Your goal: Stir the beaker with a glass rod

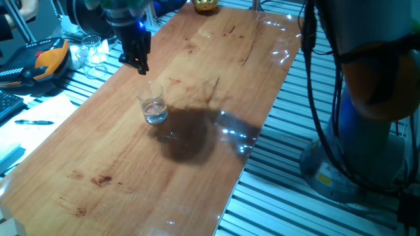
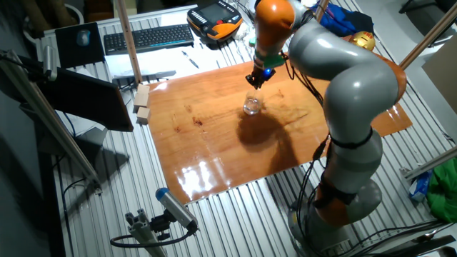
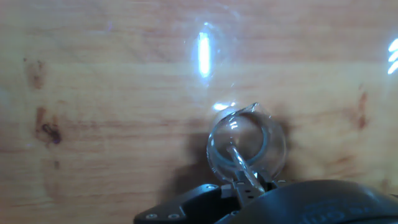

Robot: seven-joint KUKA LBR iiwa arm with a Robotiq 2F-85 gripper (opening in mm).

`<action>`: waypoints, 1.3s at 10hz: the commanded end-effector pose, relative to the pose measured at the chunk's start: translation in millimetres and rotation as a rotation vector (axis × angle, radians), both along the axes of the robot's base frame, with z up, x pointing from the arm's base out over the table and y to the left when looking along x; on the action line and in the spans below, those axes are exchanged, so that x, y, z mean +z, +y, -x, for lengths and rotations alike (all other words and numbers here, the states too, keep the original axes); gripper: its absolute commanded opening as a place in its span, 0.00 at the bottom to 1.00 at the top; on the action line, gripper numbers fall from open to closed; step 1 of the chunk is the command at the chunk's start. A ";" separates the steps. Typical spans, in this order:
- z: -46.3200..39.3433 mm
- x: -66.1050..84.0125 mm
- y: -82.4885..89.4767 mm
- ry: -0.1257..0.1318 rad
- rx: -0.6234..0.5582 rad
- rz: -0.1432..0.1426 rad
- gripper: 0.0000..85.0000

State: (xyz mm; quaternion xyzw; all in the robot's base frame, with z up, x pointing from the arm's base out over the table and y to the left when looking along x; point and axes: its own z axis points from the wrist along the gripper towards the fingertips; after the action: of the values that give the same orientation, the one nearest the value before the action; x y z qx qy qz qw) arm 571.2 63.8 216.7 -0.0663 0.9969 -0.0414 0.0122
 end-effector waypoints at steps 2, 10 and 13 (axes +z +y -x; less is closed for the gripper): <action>-0.1 -0.1 0.0 -0.074 0.171 0.044 0.00; 4.1 0.2 -1.3 -0.061 0.270 0.138 0.00; 4.0 -6.0 -1.4 0.072 0.132 0.039 0.00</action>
State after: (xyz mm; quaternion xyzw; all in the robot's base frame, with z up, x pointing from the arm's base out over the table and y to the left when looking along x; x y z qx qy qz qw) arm 567.3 62.4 210.3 -0.1544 0.9855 -0.0691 -0.0162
